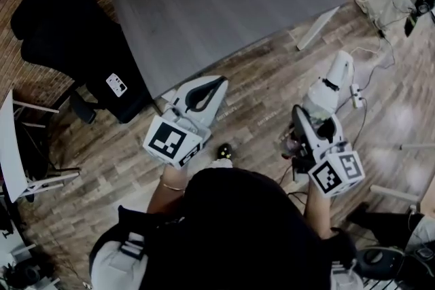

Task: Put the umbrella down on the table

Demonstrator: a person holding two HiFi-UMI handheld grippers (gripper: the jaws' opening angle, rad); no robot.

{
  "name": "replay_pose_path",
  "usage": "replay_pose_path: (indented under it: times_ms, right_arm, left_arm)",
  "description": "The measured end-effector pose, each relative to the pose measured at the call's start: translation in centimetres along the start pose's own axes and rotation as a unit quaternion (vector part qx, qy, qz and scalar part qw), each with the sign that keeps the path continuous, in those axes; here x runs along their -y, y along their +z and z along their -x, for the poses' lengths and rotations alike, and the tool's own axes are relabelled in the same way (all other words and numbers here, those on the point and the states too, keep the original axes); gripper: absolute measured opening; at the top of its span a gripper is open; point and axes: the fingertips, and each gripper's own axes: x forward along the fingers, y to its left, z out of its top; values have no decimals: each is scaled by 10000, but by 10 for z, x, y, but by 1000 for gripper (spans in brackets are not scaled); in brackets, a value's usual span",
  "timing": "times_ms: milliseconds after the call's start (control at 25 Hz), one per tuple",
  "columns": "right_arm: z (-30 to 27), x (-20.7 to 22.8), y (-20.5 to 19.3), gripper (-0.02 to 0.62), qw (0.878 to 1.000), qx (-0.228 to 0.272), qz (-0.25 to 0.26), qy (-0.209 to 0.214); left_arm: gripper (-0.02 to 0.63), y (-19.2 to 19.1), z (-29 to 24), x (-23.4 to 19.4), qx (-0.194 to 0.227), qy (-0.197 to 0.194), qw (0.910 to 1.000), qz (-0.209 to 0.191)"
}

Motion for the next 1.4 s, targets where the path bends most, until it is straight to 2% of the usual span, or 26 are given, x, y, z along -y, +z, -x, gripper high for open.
replay_pose_path:
  times_ms: [280, 680, 960, 1120, 1400]
  right_arm:
    - [-41, 1, 8, 291, 10000, -16, 1, -67]
    - [-78, 20, 12, 290, 9998, -200, 12, -60]
    - [-117, 44, 20, 291, 9990, -281, 26, 340]
    - [-157, 62, 34, 291, 9967, -421, 126, 687]
    - [-223, 91, 44, 291, 9910, -629, 141, 1176]
  left_arm:
    - [2, -2, -16, -40, -37, -36, 10000, 29]
    - [2, -1, -45, -65, 15, -48, 10000, 62]
    - [2, -5, -69, -80, -75, 318, 9995, 1]
    - [2, 7, -90, -101, -5, 697, 9975, -143]
    - [2, 7, -129, -132, -45, 1142, 9932, -232]
